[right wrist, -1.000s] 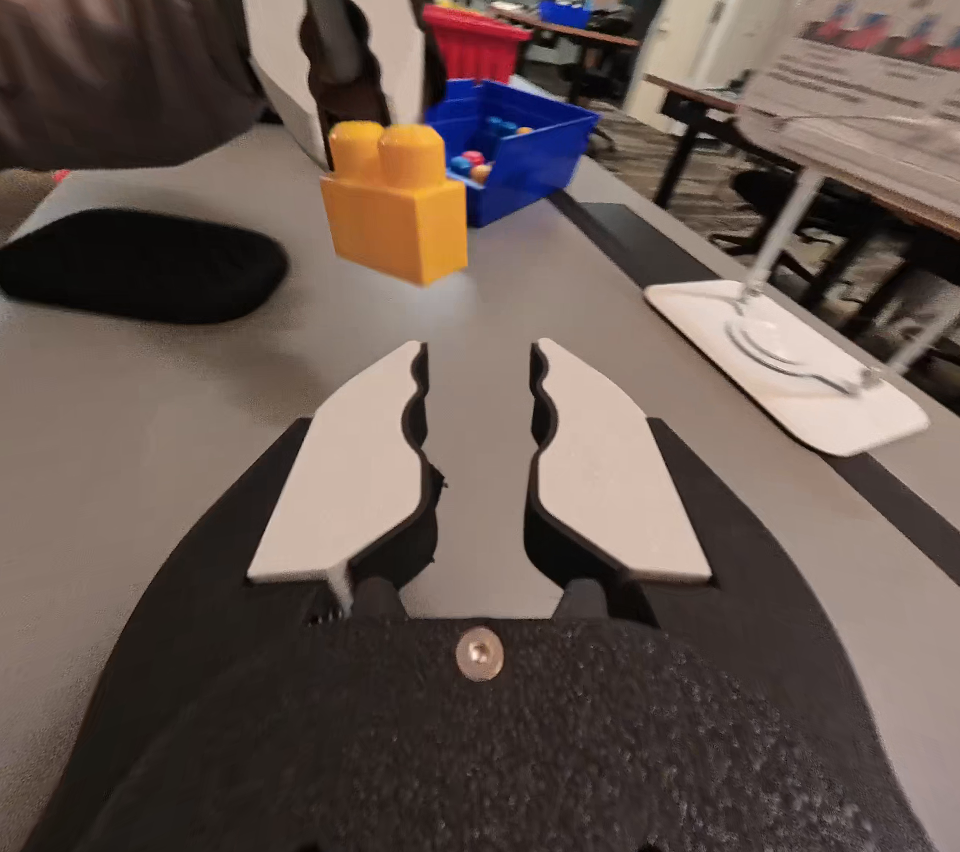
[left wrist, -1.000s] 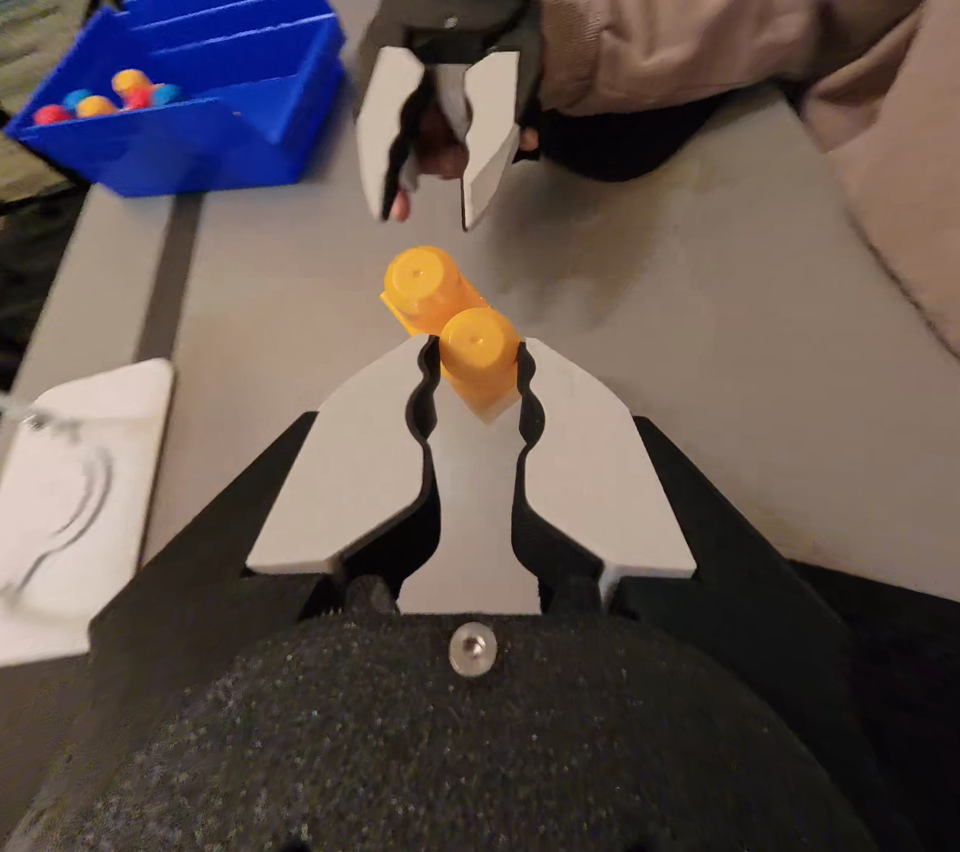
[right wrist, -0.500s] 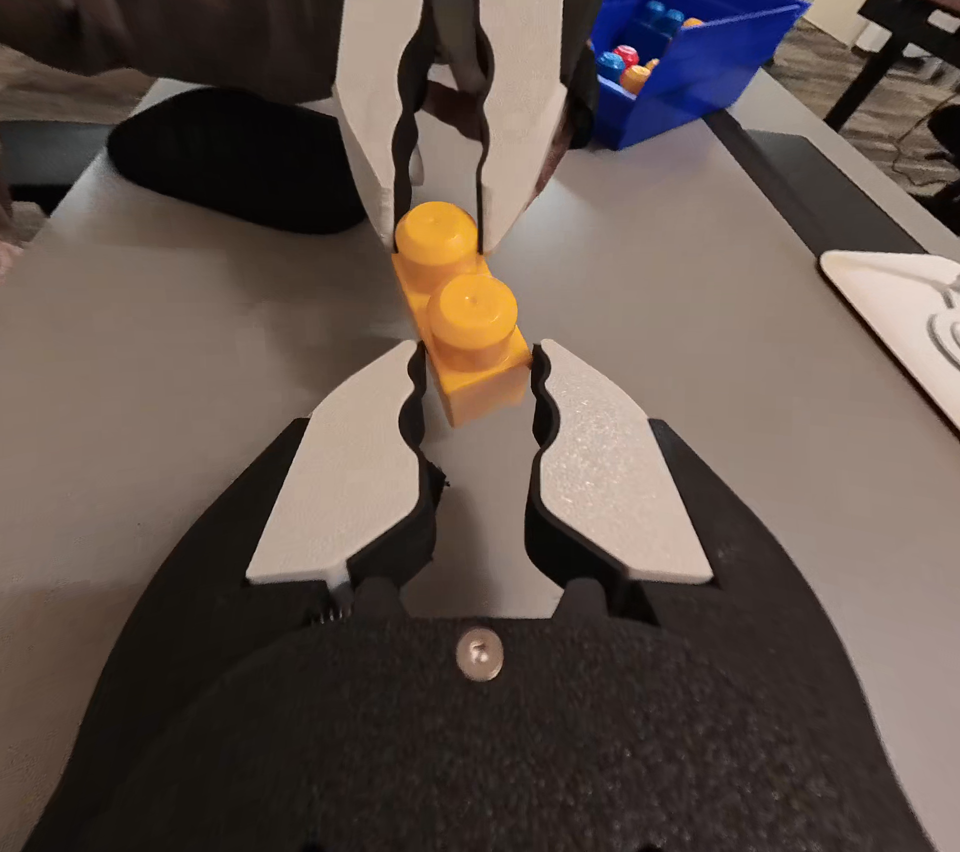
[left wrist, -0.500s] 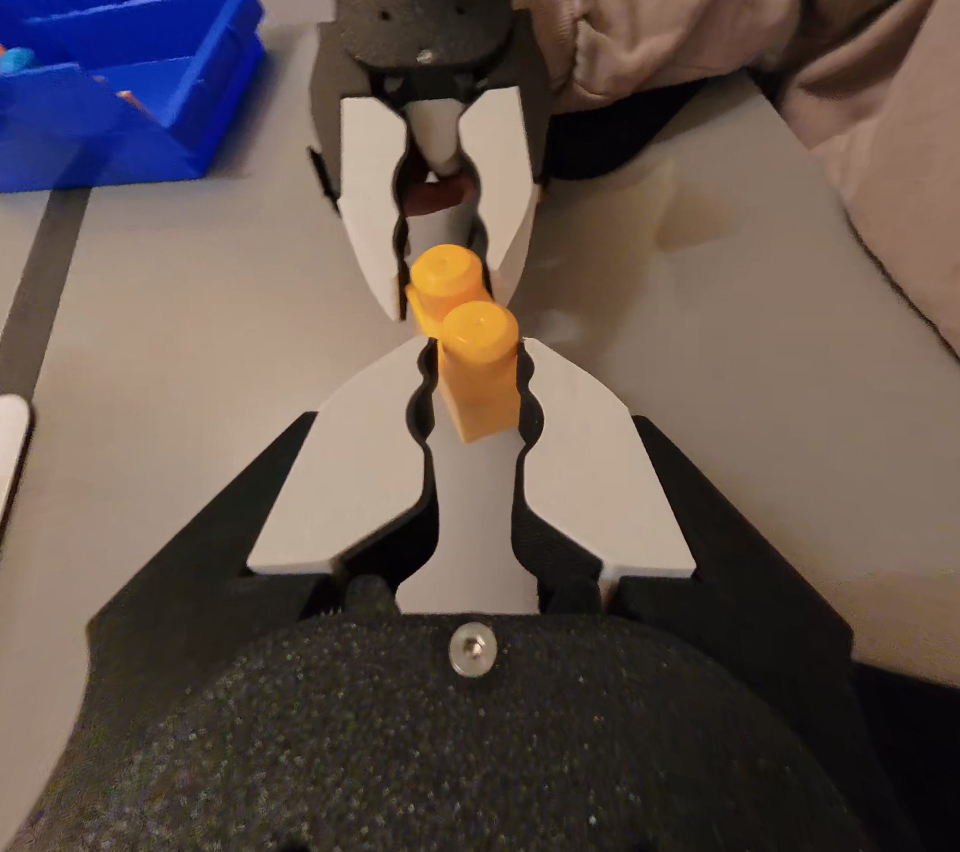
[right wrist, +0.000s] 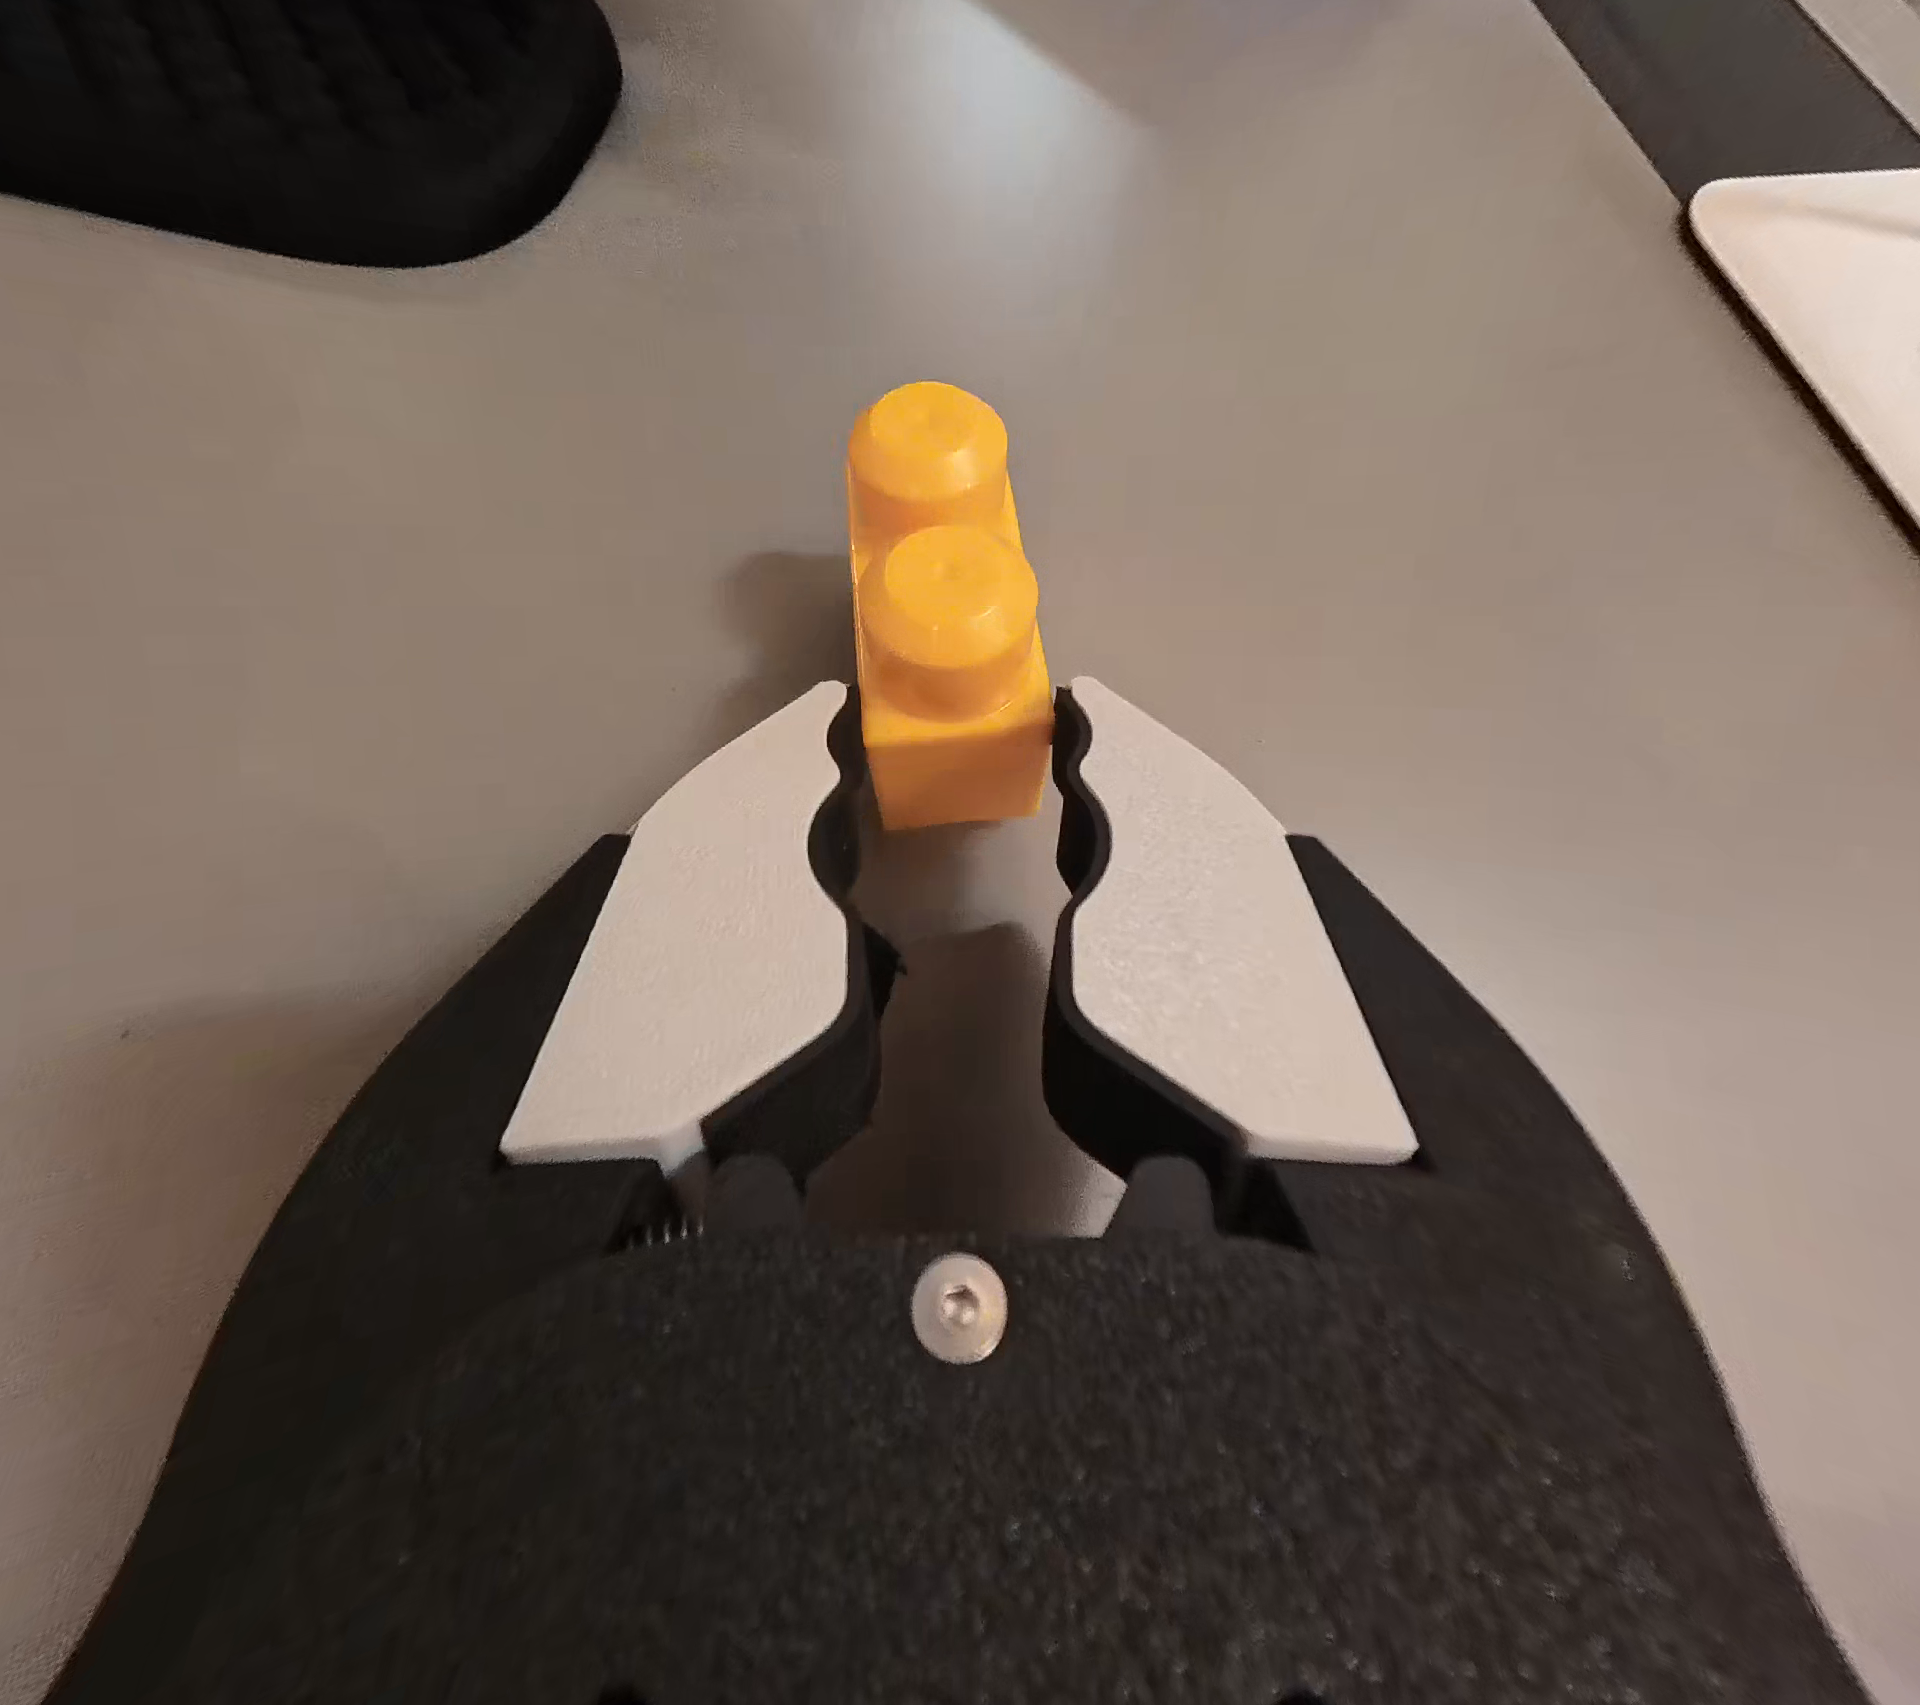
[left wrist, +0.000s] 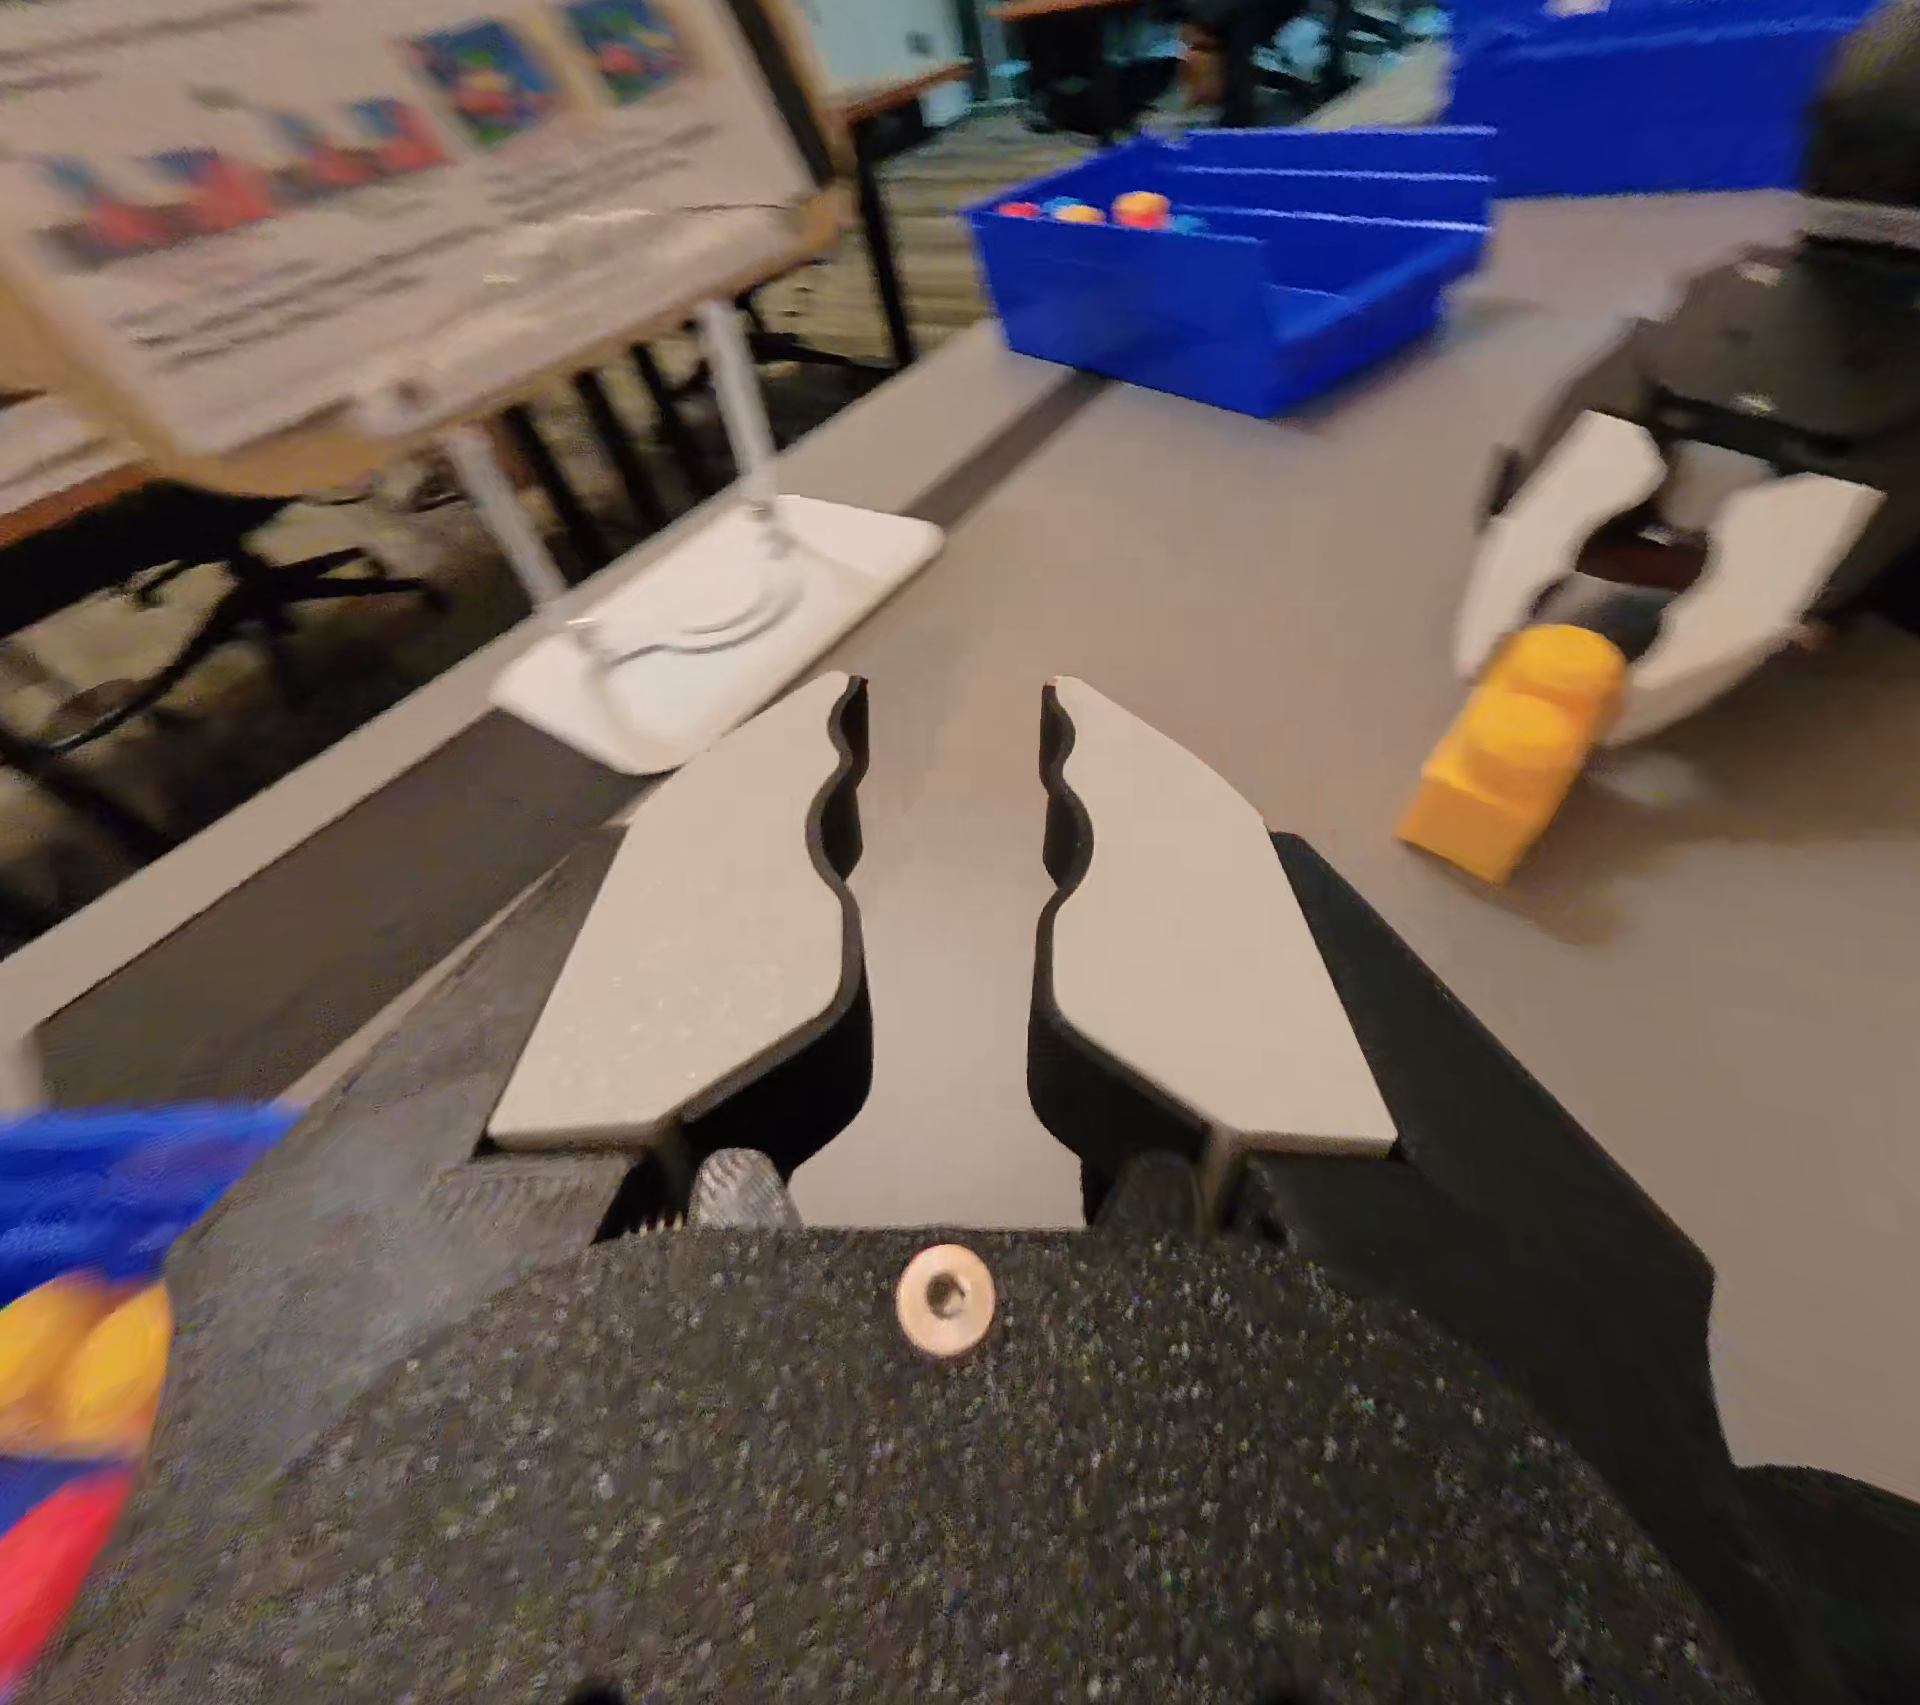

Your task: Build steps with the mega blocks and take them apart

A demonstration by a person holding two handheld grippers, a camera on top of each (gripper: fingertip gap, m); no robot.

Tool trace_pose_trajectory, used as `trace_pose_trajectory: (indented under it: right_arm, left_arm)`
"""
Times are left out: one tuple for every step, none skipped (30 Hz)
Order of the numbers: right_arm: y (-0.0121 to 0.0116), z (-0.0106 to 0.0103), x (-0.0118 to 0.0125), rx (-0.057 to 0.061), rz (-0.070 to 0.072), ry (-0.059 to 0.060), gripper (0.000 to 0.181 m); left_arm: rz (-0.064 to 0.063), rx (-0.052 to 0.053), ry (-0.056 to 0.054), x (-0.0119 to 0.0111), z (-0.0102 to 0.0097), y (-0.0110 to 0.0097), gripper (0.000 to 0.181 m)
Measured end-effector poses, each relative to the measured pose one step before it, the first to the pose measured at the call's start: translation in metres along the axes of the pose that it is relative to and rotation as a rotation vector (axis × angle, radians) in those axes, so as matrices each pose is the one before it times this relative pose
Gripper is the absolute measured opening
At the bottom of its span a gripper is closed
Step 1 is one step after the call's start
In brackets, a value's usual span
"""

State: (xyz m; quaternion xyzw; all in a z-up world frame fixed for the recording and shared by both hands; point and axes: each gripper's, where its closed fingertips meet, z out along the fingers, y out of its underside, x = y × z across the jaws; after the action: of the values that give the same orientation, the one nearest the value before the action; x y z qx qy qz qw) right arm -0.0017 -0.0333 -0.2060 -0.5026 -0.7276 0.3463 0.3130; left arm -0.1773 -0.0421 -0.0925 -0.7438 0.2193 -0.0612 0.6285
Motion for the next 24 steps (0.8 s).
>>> trace_pose_trajectory:
  right_arm:
    - [0.00046, 0.0004, -0.00008, -0.0012, 0.0016, -0.0015, 0.035]
    - [0.00119, 0.00036, -0.00009, -0.007, 0.0016, -0.0013, 0.035]
    - [0.00185, 0.00062, -0.00002, -0.0105, -0.002, 0.0, 0.035]
    - [0.00165, 0.00056, 0.00011, -0.007, -0.0079, 0.0029, 0.035]
    - [0.00046, 0.00029, -0.0001, -0.0004, -0.0072, 0.0013, 0.035]
    - [-0.00061, -0.00032, -0.00071, 0.0053, -0.0038, -0.0047, 0.035]
    - [-0.00209, -0.00107, -0.00054, 0.0127, -0.0011, -0.0052, 0.037]
    - [-0.00239, -0.00171, 0.00002, 0.0136, 0.0023, -0.0038, 0.039]
    - [-0.00213, -0.00214, 0.00027, 0.0126, 0.0029, -0.003, 0.042]
    - [-0.00255, -0.00237, 0.00057, 0.0163, 0.0031, -0.0019, 0.043]
    - [-0.00288, -0.00247, 0.00074, 0.0195, 0.0062, -0.0021, 0.044]
    - [-0.003, -0.00225, 0.00066, 0.0198, 0.0082, -0.0027, 0.045]
    - [-0.00285, -0.00188, 0.00083, 0.0186, 0.0078, -0.0006, 0.045]
    - [-0.00234, -0.0013, 0.00121, 0.015, 0.0064, 0.0027, 0.045]
    - [-0.00134, -0.00075, 0.00088, 0.0087, 0.0042, 0.0023, 0.045]
    - [-0.00044, -0.00021, 0.00068, 0.004, 0.0009, 0.002, 0.045]
    - [0.00003, 0.00012, 0.00034, 0.0013, -0.0022, 0.0025, 0.044]
    - [0.00054, 0.00048, 0.00034, -0.0013, -0.0024, 0.0025, 0.044]
    - [0.00048, 0.00051, -0.00003, -0.0024, -0.0024, 0.0015, 0.044]
    - [-0.0001, 0.00036, 0.00019, 0.001, -0.003, 0.0034, 0.044]
    - [-0.00038, 0.00021, 0.00029, 0.0022, -0.0046, 0.0043, 0.043]
    - [-0.00057, -0.00006, 0.00065, 0.0029, -0.0081, 0.0072, 0.042]
    - [-0.00073, -0.00035, 0.00059, 0.0035, -0.0092, 0.0074, 0.042]
    - [-0.0009, -0.00056, 0.00031, 0.0046, -0.004, 0.0044, 0.042]
  left_arm:
    - [-0.0136, 0.0039, -0.0642, -0.01993, -0.0111, -0.00184, 0.031]
    - [-0.0113, -0.0012, -0.0647, -0.02088, -0.01037, -0.00082, 0.031]
    - [-0.0142, -0.0028, -0.0616, -0.02093, -0.00939, 0.00005, 0.03]
    - [-0.0194, -0.0058, -0.0496, -0.01964, -0.00787, 0.00088, 0.03]
    - [-0.0223, -0.0173, -0.0399, -0.01824, -0.00622, 0.00302, 0.03]
    - [-0.0183, -0.03, -0.0355, -0.01709, -0.00458, 0.00499, 0.032]
    - [-0.0092, -0.0295, -0.028, -0.01484, -0.00357, 0.00495, 0.034]
    - [-0.0014, -0.0274, -0.0249, -0.01323, -0.00291, 0.00471, 0.034]
    - [0.0019, -0.034, -0.0239, -0.01227, -0.002, 0.0053, 0.034]
    - [0.002, -0.0445, -0.0118, -0.01009, -0.00093, 0.00639, 0.034]
    - [0.0008, -0.0575, -0.0011, -0.00814, 0.0, 0.00768, 0.034]
    - [0.0044, -0.0616, -0.0032, -0.00786, 0.00075, 0.0076, 0.034]
    - [0.0116, -0.0578, 0.0017, -0.00643, 0.00135, 0.00677, 0.034]
    - [0.0125, -0.0597, 0.0072, -0.00495, 0.00207, 0.00653, 0.034]
    - [0.0119, -0.0572, 0.0029, -0.0051, 0.00273, 0.00568, 0.034]
    - [0.0144, -0.0524, 0.0084, -0.00385, 0.00324, 0.00487, 0.034]
    - [0.0131, -0.055, 0.0172, -0.00254, 0.00388, 0.00483, 0.034]
    - [0.0117, -0.05, 0.0113, -0.00327, 0.00451, 0.00354, 0.035]
    - [0.0127, -0.0369, 0.0031, -0.00435, 0.00488, 0.00148, 0.035]
    - [0.0088, -0.0288, 0.0042, -0.00421, 0.00537, 0.00011, 0.034]
    - [0.0019, -0.0265, 0.0117, -0.00336, 0.00616, -0.00042, 0.034]
    - [0.0001, -0.0239, 0.0131, -0.0033, 0.00709, -0.00055, 0.034]
    - [-0.0011, -0.0237, 0.0123, -0.00346, 0.00787, -0.0003, 0.034]
    - [-0.0061, -0.0278, 0.0132, -0.00353, 0.00837, 0.00053, 0.035]
